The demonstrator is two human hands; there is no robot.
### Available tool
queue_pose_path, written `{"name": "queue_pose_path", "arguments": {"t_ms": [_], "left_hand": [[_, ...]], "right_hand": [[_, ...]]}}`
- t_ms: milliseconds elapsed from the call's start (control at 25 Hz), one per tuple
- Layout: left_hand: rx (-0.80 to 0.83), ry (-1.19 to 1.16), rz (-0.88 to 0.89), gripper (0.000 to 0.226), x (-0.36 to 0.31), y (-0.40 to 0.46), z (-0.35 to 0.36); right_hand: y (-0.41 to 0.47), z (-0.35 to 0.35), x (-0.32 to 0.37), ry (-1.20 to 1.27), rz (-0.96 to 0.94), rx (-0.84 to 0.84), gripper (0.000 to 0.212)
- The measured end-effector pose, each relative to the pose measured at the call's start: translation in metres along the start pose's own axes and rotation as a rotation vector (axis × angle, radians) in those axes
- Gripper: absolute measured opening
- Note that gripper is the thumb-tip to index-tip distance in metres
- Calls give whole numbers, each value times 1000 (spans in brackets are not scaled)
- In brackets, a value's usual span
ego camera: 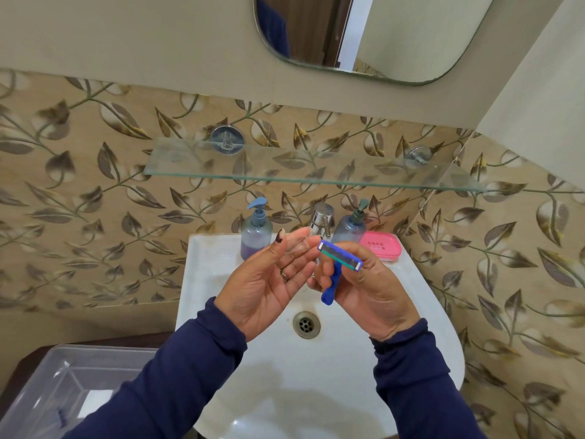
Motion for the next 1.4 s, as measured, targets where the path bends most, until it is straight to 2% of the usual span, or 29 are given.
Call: {"name": "queue_pose_path", "arguments": {"t_ms": [80, 160, 240, 320, 800, 1040, 1200, 1400], "left_hand": [[-11, 0, -8, 53, 0, 1, -1], [1, 8, -9, 66, 0, 2, -2], [12, 23, -6, 78, 0, 3, -3], [24, 29, -6, 80, 0, 5, -4], [20, 32, 18, 79, -1, 6, -3], [88, 67, -18, 66, 0, 4, 6], [97, 80, -17, 61, 0, 2, 7], [69, 48, 7, 66, -1, 2, 4]], "right_hand": [[2, 2, 2, -29, 20, 103, 21], [3, 6, 4, -41, 44, 207, 16], [4, 8, 4, -28, 73, 242, 15], [5, 10, 1, 3, 91, 226, 17], [2, 16, -14, 270, 285, -243, 40], [1, 18, -19, 454, 397, -349, 39], [0, 24, -13, 425, 416, -388, 20], [-1, 28, -2, 262, 364, -506, 26]]}}
Point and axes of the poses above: each hand's wrist, its own y-axis towards the middle knuckle, its own z-axis out of the palm, x = y × z, the point moved 5 cm from there along y, towards the middle knuckle, and after that the axes turned 14 degrees about -z, right-handed, at the moved point
